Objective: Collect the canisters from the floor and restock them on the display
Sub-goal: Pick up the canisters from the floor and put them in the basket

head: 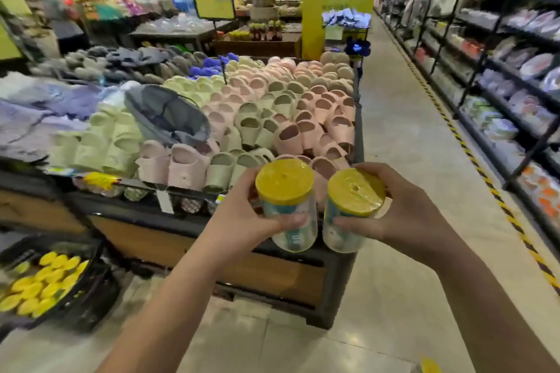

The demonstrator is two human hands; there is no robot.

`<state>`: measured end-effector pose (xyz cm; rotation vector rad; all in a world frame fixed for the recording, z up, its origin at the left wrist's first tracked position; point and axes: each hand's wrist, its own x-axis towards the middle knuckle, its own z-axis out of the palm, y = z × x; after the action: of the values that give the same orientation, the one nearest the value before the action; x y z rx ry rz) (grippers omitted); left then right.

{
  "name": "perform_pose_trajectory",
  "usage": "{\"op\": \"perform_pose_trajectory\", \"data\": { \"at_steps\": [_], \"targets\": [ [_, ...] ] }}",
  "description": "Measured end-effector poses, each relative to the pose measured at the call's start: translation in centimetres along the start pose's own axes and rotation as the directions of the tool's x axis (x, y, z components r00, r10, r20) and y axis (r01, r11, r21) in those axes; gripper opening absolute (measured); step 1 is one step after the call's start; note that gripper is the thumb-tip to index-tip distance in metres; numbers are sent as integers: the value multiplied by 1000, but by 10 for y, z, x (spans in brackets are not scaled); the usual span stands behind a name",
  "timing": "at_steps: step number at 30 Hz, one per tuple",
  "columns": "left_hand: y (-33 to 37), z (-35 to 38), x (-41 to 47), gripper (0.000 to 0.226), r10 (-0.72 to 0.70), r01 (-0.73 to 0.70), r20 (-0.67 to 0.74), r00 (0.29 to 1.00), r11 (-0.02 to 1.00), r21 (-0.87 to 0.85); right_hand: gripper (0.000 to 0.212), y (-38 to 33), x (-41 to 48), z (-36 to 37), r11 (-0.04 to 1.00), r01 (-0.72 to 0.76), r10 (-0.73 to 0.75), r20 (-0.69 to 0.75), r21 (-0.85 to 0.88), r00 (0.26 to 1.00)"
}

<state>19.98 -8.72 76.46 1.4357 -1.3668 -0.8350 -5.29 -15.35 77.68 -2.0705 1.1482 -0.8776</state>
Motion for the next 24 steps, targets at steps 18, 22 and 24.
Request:
{"op": "perform_pose_trajectory", "data": {
  "at_steps": [18, 22, 24],
  "targets": [
    [-155, -399, -244, 83, -223, 301, -626, 747, 953, 19, 85, -271, 73, 431, 949, 241, -314, 526, 203, 790],
    [-180, -463, -264, 82, -249, 341, -701, 668, 940, -9, 81, -314, 89, 506, 930, 287, -368, 574, 231, 731],
    [-191, -491, -266, 80, -250, 345, -722, 645, 939, -17, 78, -330, 100, 538, 921, 300, -390, 585, 249, 711]
  ]
}}
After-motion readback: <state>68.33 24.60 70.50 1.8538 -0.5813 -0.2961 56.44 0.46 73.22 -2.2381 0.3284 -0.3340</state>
